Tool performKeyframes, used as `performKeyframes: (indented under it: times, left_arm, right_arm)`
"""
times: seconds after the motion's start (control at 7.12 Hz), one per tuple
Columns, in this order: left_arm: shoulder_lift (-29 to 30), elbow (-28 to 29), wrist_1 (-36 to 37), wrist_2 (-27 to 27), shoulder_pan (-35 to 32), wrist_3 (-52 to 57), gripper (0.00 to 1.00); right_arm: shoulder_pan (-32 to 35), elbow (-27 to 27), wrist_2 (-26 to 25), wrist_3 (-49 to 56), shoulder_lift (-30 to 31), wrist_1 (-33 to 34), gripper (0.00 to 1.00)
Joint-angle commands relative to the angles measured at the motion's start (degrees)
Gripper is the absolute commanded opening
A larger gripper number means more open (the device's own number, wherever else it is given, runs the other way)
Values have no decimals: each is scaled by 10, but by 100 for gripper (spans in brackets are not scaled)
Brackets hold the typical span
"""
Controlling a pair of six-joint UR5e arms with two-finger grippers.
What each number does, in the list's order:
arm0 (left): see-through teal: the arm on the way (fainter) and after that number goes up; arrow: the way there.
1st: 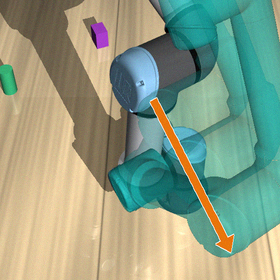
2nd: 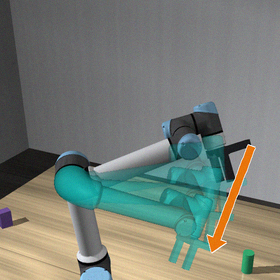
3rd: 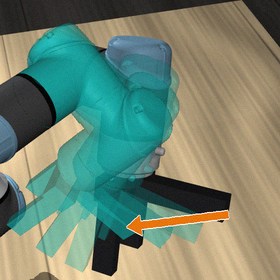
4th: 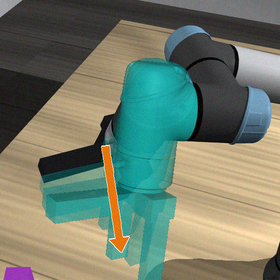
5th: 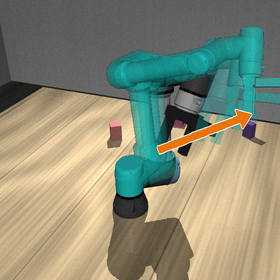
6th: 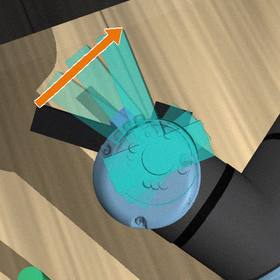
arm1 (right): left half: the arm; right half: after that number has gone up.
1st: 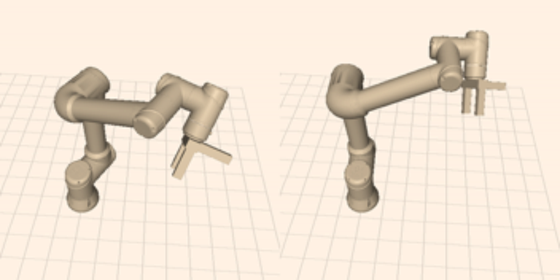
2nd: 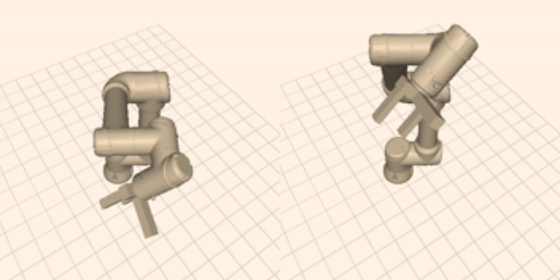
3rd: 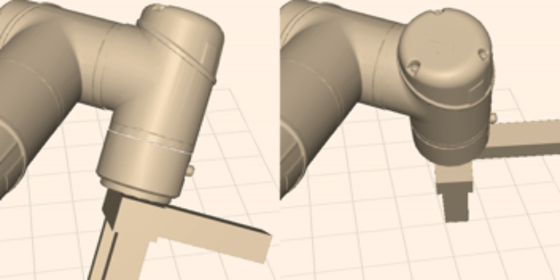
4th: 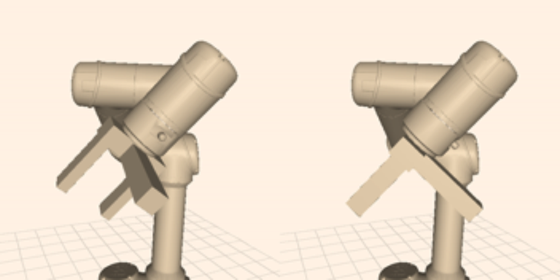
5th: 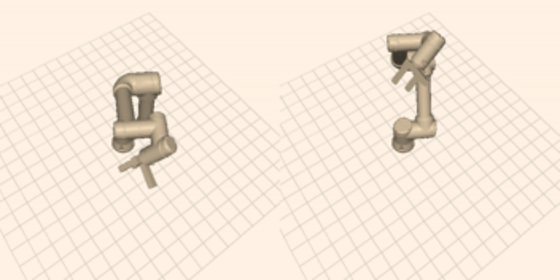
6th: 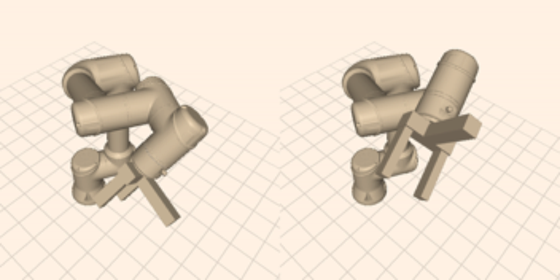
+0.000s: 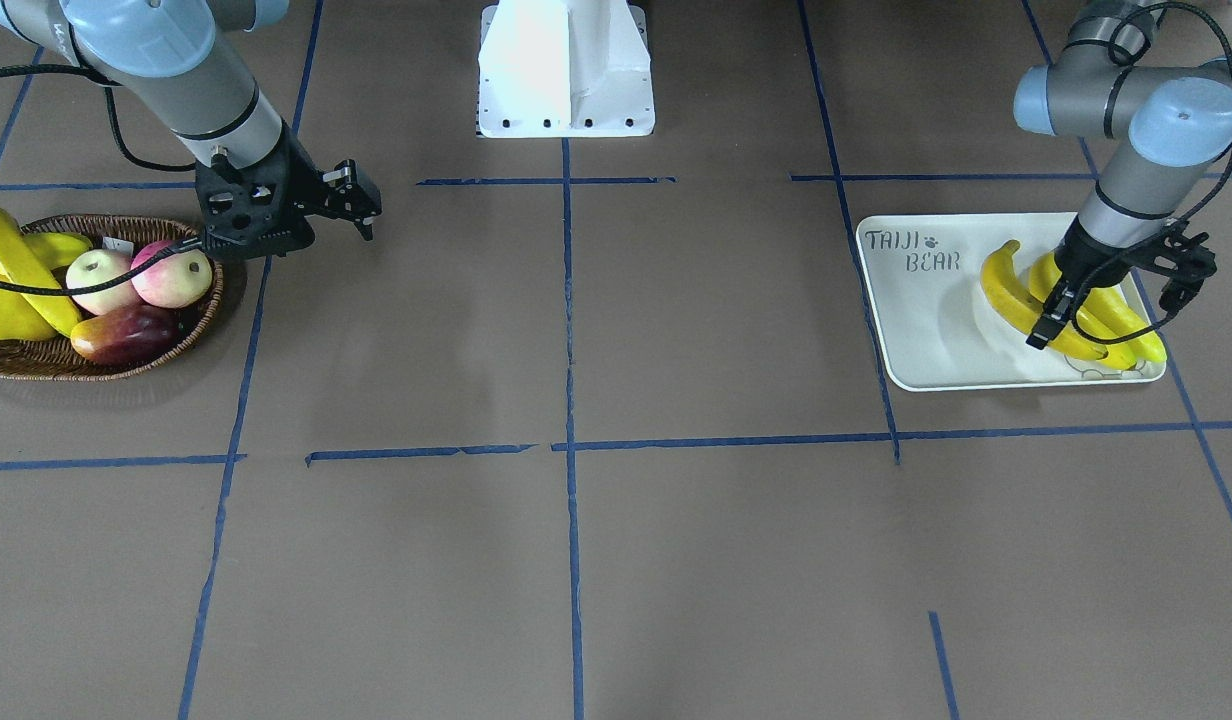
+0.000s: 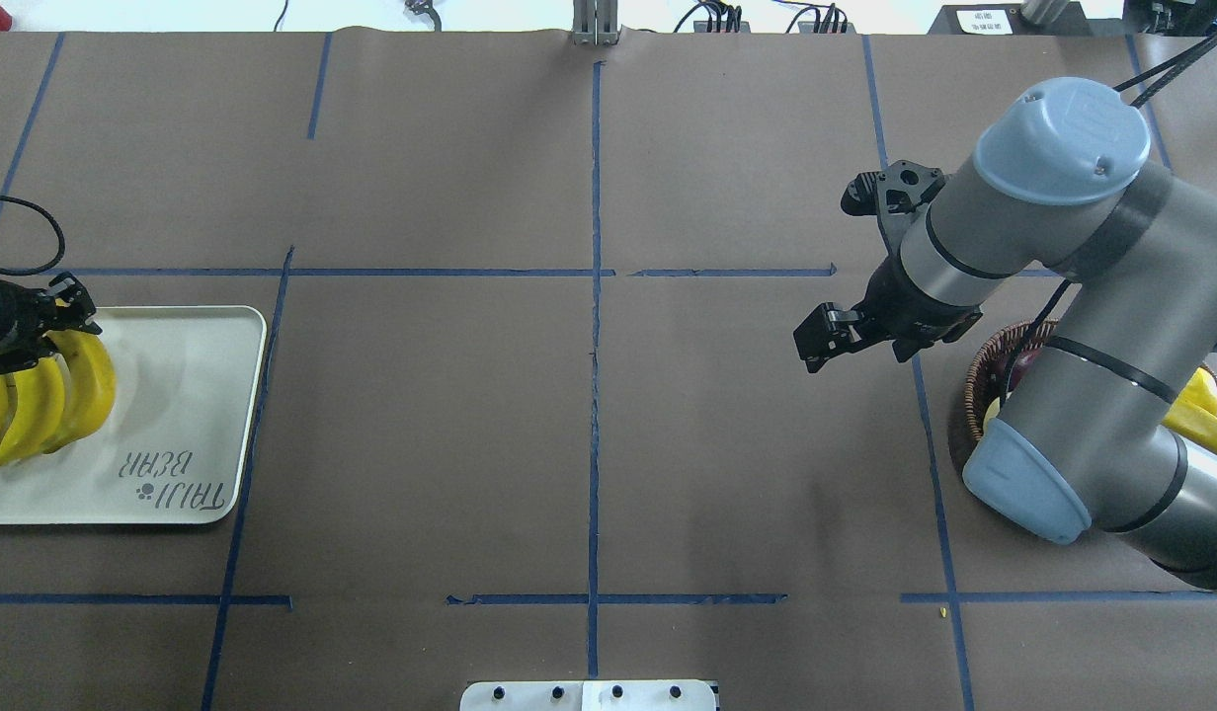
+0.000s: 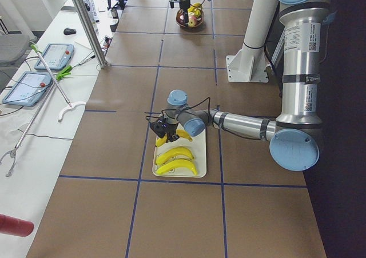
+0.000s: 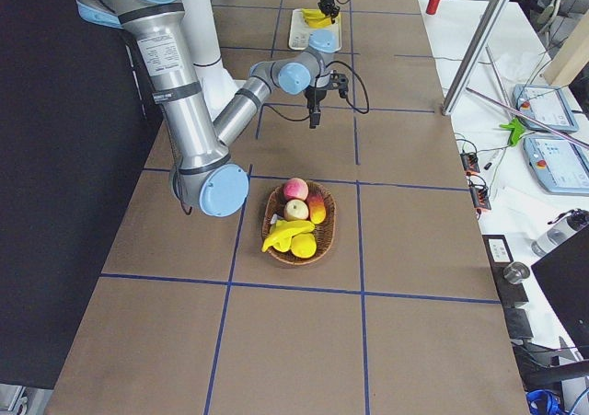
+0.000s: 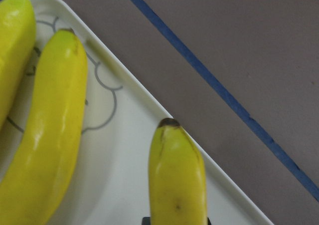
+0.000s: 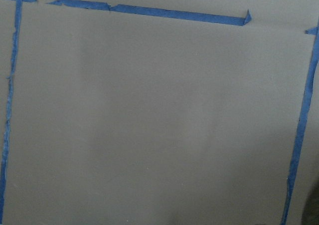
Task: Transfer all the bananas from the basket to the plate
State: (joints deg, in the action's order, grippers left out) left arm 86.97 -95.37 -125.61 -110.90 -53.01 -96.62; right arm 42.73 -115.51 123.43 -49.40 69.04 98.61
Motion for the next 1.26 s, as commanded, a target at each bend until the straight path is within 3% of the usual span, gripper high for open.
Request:
performKeyframes:
  times: [0.0,0.28,0.56,0.84,1.12]
  left_arm:
    - [-1,9,-1,10,-8,36,99]
    - [-4,-14,2,-5,-12,58,100]
    - [0,-94,10,-103,-23,55,100]
    - [8,-120,9,-107,-15,51,100]
    - [7,-127,10,-107,-11,50,100]
  right_arm:
    - [0,-2,1,0,-1,0,100]
    - [5,-17,2,1,7,2,100]
    - [24,-54,5,26,62,2,100]
    - [59,-97,2,179,178,-7,100]
    - [132,-106,6,376,267,-7,100]
